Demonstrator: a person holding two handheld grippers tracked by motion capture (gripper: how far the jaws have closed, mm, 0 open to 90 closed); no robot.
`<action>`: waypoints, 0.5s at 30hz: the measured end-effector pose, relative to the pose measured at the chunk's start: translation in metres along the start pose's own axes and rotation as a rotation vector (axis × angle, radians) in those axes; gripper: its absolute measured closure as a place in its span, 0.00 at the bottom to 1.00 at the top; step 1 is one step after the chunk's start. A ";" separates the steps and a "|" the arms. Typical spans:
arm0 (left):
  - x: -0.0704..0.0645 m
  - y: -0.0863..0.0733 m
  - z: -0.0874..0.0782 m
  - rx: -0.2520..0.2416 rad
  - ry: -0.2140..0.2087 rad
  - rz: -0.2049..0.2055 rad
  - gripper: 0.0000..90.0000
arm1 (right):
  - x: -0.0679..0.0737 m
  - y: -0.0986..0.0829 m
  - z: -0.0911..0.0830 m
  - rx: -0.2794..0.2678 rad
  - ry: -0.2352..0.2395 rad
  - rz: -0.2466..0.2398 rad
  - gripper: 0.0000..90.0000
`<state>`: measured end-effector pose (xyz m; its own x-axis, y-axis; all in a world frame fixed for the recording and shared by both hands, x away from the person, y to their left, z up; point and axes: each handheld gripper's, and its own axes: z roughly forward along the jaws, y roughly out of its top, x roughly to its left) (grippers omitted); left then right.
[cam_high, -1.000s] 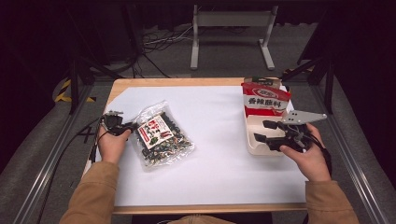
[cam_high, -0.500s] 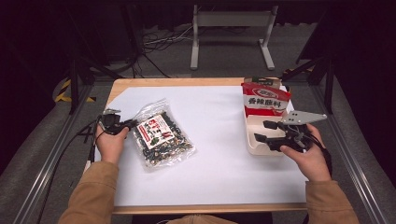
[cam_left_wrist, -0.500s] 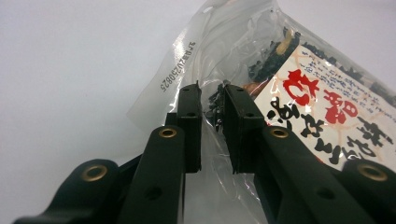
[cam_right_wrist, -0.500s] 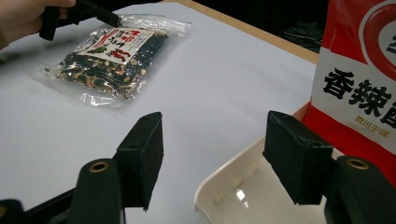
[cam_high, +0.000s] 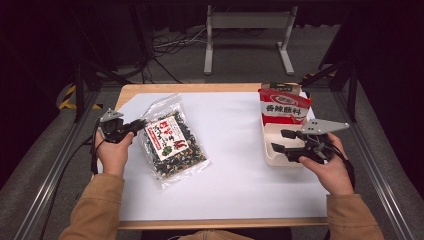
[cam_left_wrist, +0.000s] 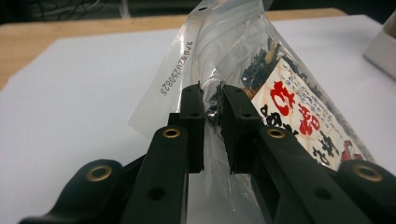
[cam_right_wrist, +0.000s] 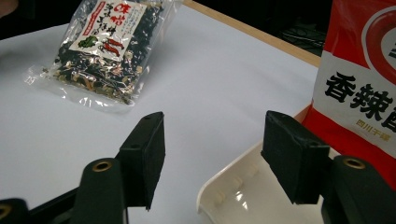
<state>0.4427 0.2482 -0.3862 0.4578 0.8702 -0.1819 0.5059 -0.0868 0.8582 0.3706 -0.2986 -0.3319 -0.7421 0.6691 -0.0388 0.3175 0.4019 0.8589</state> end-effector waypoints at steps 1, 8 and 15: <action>-0.003 0.002 -0.002 -0.012 -0.002 0.010 0.89 | 0.000 0.000 0.000 0.003 0.001 0.001 0.45; -0.023 0.015 -0.020 -0.061 -0.029 0.081 0.89 | 0.002 0.002 -0.002 0.026 0.016 -0.036 0.59; -0.041 0.024 -0.037 -0.119 -0.093 0.116 0.94 | 0.007 0.005 -0.002 0.052 0.059 -0.063 0.68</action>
<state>0.4094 0.2287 -0.3404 0.5765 0.8086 -0.1177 0.3587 -0.1211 0.9256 0.3664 -0.2929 -0.3269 -0.7945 0.6041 -0.0608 0.2981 0.4754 0.8277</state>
